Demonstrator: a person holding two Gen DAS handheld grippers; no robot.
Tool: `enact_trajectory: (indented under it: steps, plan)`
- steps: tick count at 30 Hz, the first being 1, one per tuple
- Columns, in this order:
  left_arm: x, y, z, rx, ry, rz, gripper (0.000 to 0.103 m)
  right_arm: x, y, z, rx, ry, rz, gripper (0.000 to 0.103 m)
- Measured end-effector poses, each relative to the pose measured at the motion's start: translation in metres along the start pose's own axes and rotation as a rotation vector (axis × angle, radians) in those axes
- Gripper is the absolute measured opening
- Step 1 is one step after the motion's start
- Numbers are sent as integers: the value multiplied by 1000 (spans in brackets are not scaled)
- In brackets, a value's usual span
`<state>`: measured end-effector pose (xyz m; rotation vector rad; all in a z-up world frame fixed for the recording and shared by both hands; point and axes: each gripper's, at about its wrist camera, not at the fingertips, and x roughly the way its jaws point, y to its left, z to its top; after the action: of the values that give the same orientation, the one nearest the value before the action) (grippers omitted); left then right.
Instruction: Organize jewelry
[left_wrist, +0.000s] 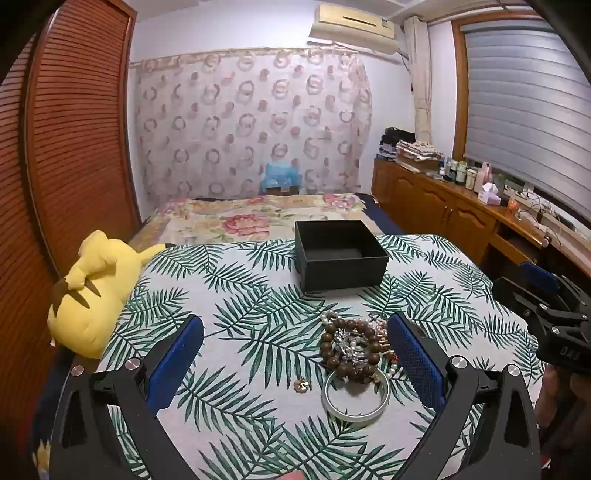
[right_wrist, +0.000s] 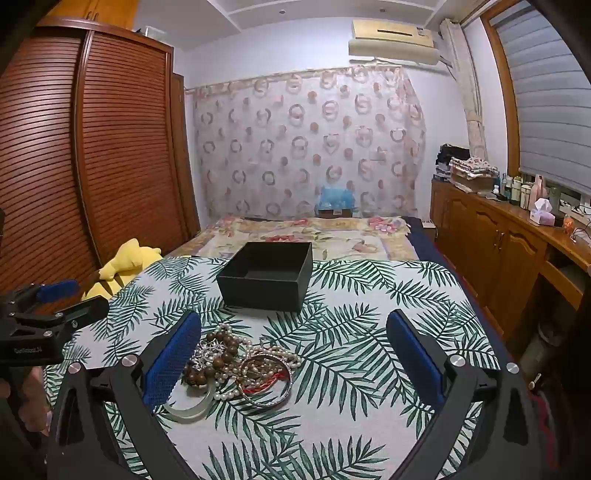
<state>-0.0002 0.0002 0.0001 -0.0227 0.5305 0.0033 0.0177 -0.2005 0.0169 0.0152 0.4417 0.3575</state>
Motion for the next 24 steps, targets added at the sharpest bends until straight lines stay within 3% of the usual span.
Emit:
enact_trajectory:
  steps: [24]
  plan:
    - [0,0,0,4,3,1,96,1,4,0,-3,2,3,100]
